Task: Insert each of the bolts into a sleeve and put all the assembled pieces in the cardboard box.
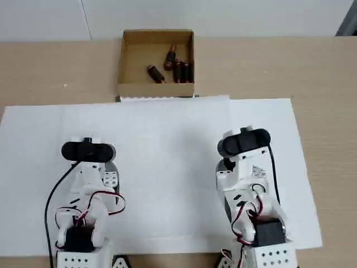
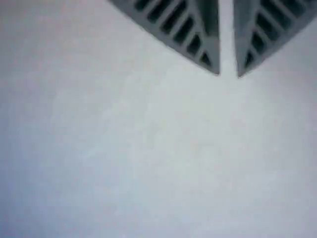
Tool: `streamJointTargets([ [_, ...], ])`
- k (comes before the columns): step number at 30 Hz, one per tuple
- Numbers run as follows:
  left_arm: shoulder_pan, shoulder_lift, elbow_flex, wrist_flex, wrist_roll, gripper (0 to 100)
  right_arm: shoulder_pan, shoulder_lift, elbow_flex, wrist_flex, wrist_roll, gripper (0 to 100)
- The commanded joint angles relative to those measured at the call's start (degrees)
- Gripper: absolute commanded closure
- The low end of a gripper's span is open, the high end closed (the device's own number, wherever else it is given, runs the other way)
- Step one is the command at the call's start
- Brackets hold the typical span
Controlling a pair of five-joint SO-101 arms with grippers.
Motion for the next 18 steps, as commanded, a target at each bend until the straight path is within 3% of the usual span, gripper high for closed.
streamJointTargets([
  [1, -0.09, -0.62, -0.31, 0.00, -0.26, 99, 0.31, 4.62, -10.20, 1.89, -1.05, 99.5],
  [18, 0.00, -0.62, -0.31, 0.09, -0.26, 99, 0.57, 54.37, -54.24, 2.07, -3.25, 99.5],
])
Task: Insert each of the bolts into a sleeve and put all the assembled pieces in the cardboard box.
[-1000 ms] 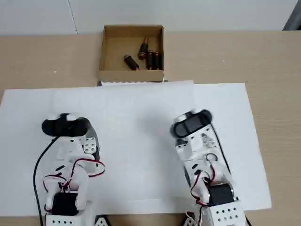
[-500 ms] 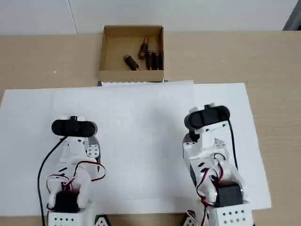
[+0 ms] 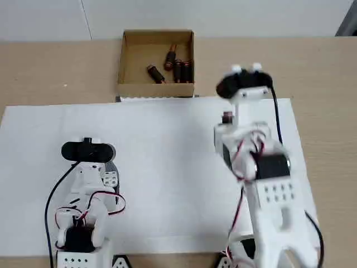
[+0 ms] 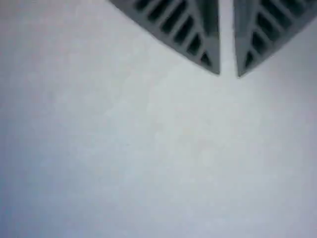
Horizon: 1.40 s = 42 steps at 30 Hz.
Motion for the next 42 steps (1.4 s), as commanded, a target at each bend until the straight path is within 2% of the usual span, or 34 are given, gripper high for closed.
streamJointTargets([
  [1, 0.00, -0.62, -0.22, 0.09, -0.26, 99, 0.66, 9.54, -13.54, -0.22, -0.62, 99.5],
  [8, -0.18, -0.62, -0.22, 0.09, -0.09, 99, 0.40, 28.09, -31.91, -0.31, 3.34, 99.5],
  [17, 0.44, -0.62, -0.13, 0.00, 3.43, 99, 0.40, 47.25, -52.48, -0.75, 3.52, 99.5],
  [29, 0.44, -0.62, -0.13, 0.00, 3.60, 99, -0.75, 67.30, -64.18, -20.70, 17.85, 99.5],
  [42, 0.44, -0.62, -0.13, 0.00, 3.60, 99, -8.31, 79.08, -80.97, -29.05, 18.46, 99.5],
])
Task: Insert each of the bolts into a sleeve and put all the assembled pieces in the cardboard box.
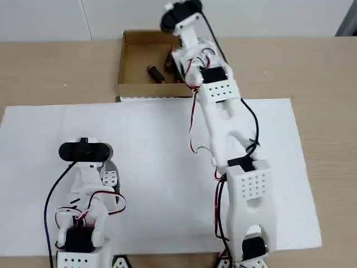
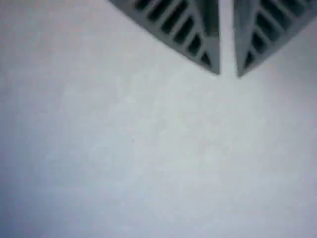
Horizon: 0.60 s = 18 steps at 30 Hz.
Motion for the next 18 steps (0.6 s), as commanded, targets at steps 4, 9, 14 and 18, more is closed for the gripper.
streamJointTargets([
  [4, 0.26, -0.62, -0.13, 0.00, 0.35, 99, -3.21, 2.95, -9.58, -2.15, 0.79, 99.5],
  [9, 0.26, -0.62, -0.13, 0.00, 0.35, 99, -2.95, 8.22, -12.48, -2.15, 0.79, 99.0],
  [14, 0.26, -0.62, -0.13, 0.00, 0.35, 99, -2.33, 11.21, -13.80, -1.63, 0.79, 90.2],
  [18, 0.26, -0.62, -0.13, 0.00, 0.35, 99, -2.33, 11.74, -13.80, 0.13, 0.79, 78.1],
])
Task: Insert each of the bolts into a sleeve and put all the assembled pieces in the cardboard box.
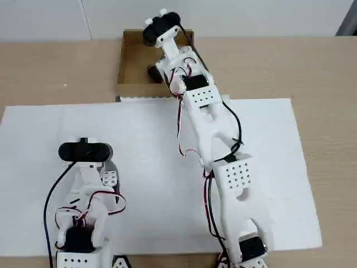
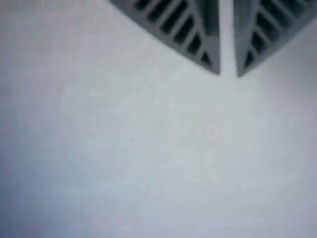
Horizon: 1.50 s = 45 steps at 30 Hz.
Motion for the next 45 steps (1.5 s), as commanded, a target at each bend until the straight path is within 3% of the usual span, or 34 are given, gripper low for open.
streamJointTargets([
  [1, 0.26, -0.62, -0.13, 0.00, 0.35, 99, 0.66, -1.36, -4.66, 0.92, 0.62, 77.8],
  [7, 0.26, -0.62, -0.13, 0.00, 0.35, 99, 0.75, -1.71, -6.33, 1.54, 0.62, 83.5],
  [13, 0.26, -0.62, -0.13, 0.00, 0.35, 99, 0.66, -1.63, -16.44, 10.24, 0.62, 99.5],
  [29, 0.26, -0.62, -0.13, 0.00, 0.35, 99, 2.77, -1.71, -46.07, 45.05, 0.44, 99.6],
  [33, 0.26, -0.62, -0.13, 0.00, 0.35, 99, 3.47, -6.20, -45.71, 53.32, 0.18, 99.6],
  [37, 0.26, -0.62, -0.13, 0.00, 0.35, 99, 3.12, -12.97, -45.63, 60.97, -5.01, 99.6],
  [45, 0.26, -0.62, -0.13, 0.00, 0.35, 99, 3.47, -26.42, -43.43, 63.87, -7.56, 99.7],
])
